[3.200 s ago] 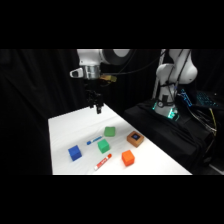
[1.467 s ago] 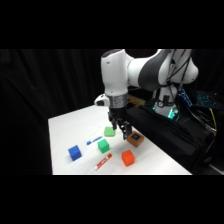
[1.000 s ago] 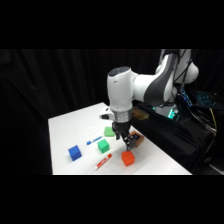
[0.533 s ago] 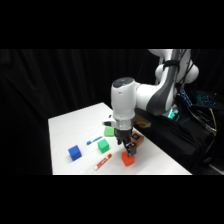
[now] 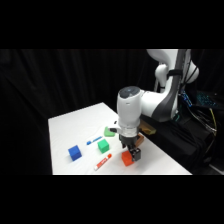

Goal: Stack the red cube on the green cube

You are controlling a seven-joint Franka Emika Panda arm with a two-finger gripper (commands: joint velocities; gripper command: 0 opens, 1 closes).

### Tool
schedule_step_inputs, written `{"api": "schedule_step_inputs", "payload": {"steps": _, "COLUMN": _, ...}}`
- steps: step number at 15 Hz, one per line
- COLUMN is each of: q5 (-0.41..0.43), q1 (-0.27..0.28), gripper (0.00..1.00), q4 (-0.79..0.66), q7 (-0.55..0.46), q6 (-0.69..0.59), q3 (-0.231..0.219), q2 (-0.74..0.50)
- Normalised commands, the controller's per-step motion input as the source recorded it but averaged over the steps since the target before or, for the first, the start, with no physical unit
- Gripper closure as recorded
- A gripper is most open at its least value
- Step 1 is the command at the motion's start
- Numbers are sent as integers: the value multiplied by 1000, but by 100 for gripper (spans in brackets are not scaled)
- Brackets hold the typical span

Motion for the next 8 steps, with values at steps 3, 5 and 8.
{"api": "schedule_step_inputs", "payload": {"steps": 3, "q5": -124, "q1": 115, "gripper": 0, "q4": -24, "q7": 165, "q6": 205, "q3": -117, "q2": 66}}
{"api": "schedule_step_inputs", "payload": {"steps": 5, "q5": -78, "q1": 82, "gripper": 0, "q4": -20, "q7": 111, "q6": 201, "q3": -91, "q2": 67}}
{"api": "schedule_step_inputs", "payload": {"steps": 8, "q5": -53, "q1": 75, "gripper": 0, "q4": 1, "q7": 84, "q6": 203, "q3": -77, "q2": 78}}
